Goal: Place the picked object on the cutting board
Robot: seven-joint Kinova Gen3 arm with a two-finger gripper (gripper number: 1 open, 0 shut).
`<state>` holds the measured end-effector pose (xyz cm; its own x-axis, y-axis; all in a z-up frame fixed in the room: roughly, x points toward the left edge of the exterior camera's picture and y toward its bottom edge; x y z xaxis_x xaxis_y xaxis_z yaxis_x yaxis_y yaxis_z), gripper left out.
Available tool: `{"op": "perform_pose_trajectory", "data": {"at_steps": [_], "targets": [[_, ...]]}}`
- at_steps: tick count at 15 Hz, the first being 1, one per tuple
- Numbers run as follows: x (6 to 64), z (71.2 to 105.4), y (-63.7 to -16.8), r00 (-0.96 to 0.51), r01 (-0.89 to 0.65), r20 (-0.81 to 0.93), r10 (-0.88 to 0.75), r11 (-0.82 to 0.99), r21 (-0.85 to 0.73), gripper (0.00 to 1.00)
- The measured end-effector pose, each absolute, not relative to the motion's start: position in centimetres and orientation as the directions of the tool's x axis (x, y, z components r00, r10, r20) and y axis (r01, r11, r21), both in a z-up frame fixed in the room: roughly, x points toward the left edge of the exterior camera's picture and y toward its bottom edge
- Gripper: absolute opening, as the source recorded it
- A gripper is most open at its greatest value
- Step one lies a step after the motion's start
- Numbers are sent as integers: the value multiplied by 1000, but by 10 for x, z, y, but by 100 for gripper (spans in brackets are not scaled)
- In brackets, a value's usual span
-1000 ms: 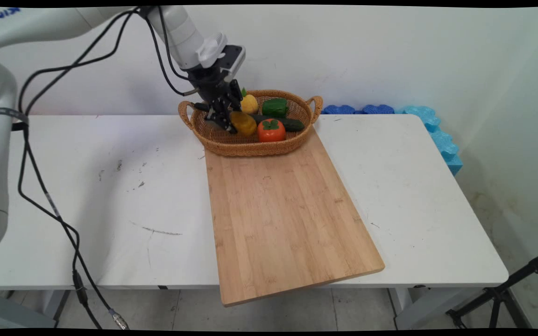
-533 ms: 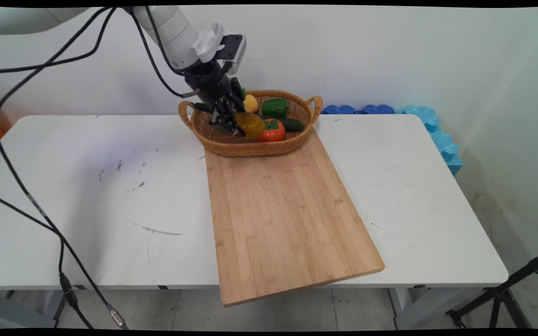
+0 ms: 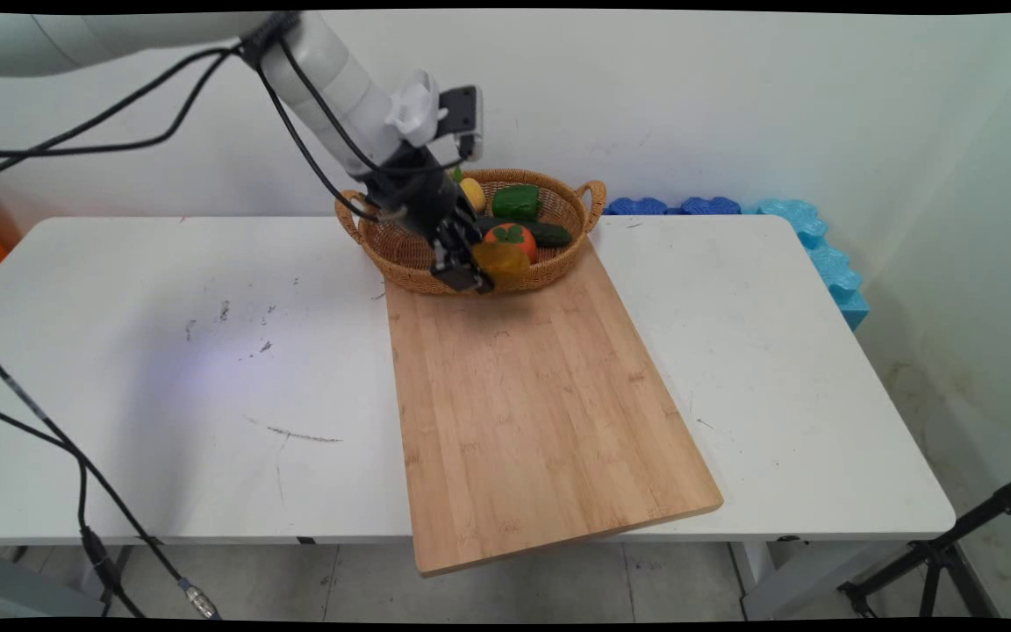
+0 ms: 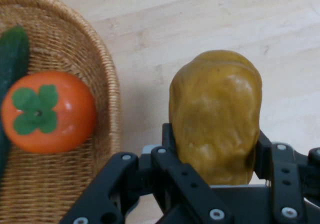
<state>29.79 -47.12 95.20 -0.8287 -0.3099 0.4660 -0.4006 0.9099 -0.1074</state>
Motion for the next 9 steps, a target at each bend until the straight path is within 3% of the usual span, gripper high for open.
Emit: {"op": "perform_pose_trajectory", "data": {"at_steps": [9], "targets": [[261,899,-462,-724,-568,507,-468,821,-52,0]]}}
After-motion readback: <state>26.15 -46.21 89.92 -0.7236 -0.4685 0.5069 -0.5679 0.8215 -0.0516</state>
